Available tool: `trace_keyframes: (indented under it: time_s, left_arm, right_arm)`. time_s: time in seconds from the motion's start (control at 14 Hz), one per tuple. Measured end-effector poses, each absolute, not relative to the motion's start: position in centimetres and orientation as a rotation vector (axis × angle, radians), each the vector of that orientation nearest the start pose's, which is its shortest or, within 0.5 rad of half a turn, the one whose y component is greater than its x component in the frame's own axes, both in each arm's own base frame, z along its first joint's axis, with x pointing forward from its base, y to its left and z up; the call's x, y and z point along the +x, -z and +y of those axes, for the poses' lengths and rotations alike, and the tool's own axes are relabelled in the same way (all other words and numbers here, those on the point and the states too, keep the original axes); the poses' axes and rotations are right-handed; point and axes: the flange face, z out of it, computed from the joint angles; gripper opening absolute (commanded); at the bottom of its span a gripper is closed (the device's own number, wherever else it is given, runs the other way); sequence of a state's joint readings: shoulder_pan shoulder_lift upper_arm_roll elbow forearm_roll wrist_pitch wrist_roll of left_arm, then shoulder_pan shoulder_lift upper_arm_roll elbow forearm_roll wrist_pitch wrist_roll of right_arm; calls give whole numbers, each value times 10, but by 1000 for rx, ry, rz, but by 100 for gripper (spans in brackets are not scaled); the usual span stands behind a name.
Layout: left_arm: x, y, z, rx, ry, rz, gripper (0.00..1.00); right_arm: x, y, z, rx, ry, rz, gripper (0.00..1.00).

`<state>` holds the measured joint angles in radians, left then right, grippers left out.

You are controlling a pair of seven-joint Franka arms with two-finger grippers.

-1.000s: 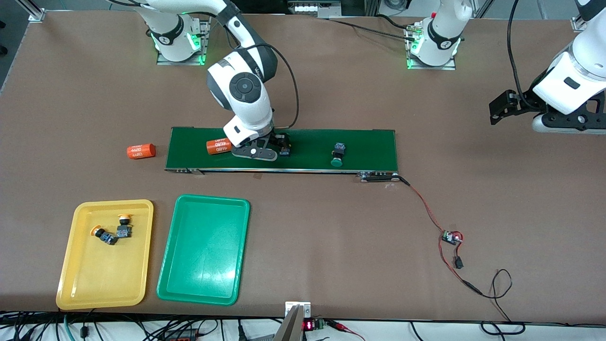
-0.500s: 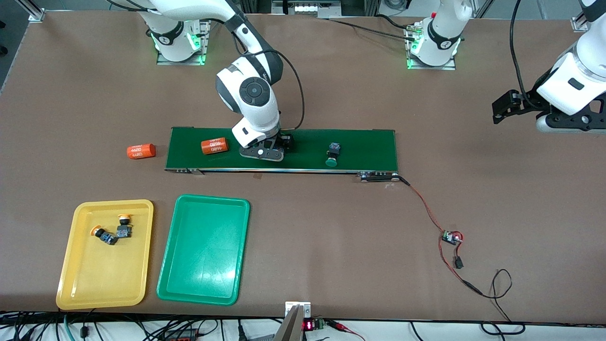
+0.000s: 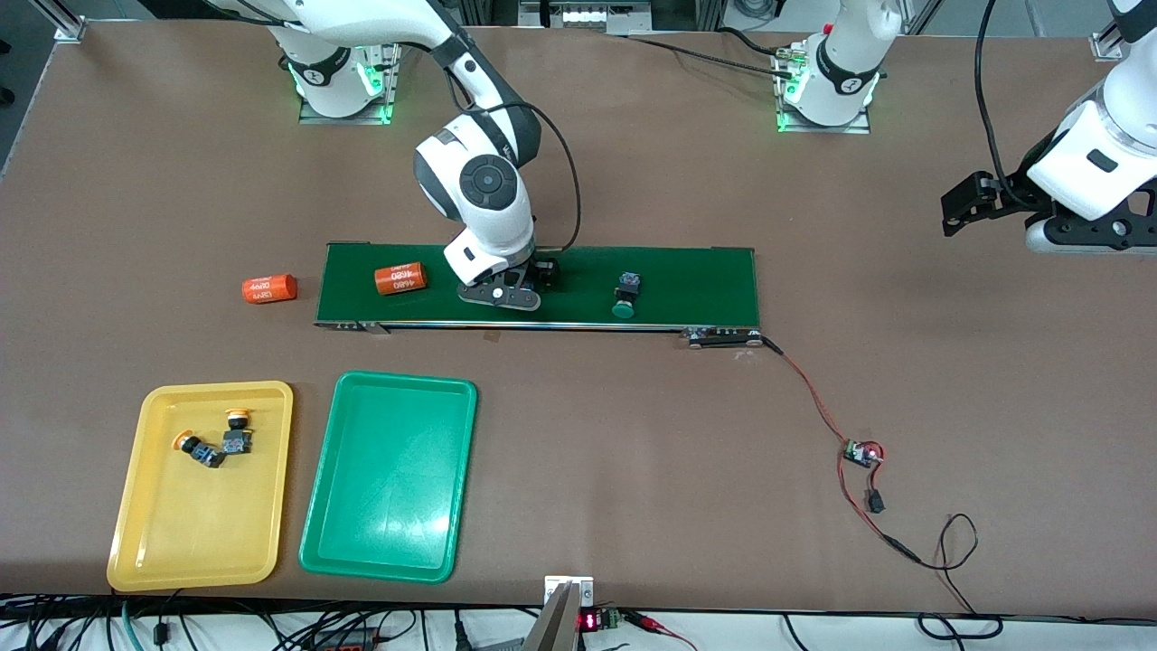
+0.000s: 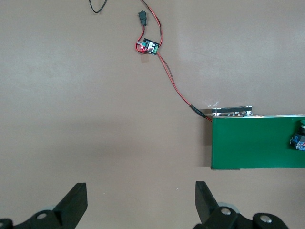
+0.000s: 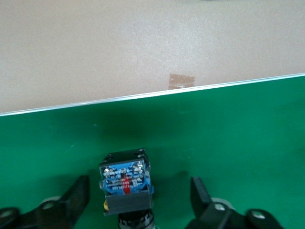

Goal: Sort buttons by color to trays
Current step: 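Carry the button to the green tray and release it with the right gripper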

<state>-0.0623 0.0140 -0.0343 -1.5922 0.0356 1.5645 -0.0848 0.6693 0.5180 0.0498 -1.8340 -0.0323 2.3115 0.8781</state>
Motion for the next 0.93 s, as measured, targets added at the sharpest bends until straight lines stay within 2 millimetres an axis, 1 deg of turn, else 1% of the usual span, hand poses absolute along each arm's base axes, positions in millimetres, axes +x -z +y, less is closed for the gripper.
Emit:
trace_keyframes:
  time_s: [0.07,0.14,0.21,0.36,0.43,0.5,0.64,0.71,0.79,0.86,0.93]
  left_arm:
    - [555,-606,-50,-3102,-60,19,100]
    - [555,-606,-50,-3102,-60,19,100]
    - [555,-606,-50,-3102,-61,19,100]
    - [555,-606,-50,-3102,-61,19,100]
    - [555,-606,-50,-3102,-61,19,100]
    - [555,-606,-50,-3102,-62,19,100]
    - [555,-606,-50,-3102,-62,19,100]
    - [555,-606,-50,-3102,-62,19,100]
    - [555,-606,-50,-3102,-62,19,100]
    - [555,-606,-50,-3102,-62,19,100]
    - [555,-606,-50,-3102,-62,19,100]
  right_arm:
    - [485,-243,421,-3163,-49,228,14]
    - [486,-242,420,-3164,-49,231,3]
    - [487,-243,418,-3163,-47,235,0]
    - [493,-248,415,-3156,-31,249,0]
    - [500,-256,412,-3146,-11,262,0]
    - [511,-269,406,-3136,15,265,0]
    - [543,-308,379,-3132,55,213,0]
    - [563,-330,360,-3134,69,181,0]
    - [582,-349,336,-3137,77,156,0]
    - [601,-362,310,-3139,86,135,0]
    - [617,-368,284,-3140,96,112,0]
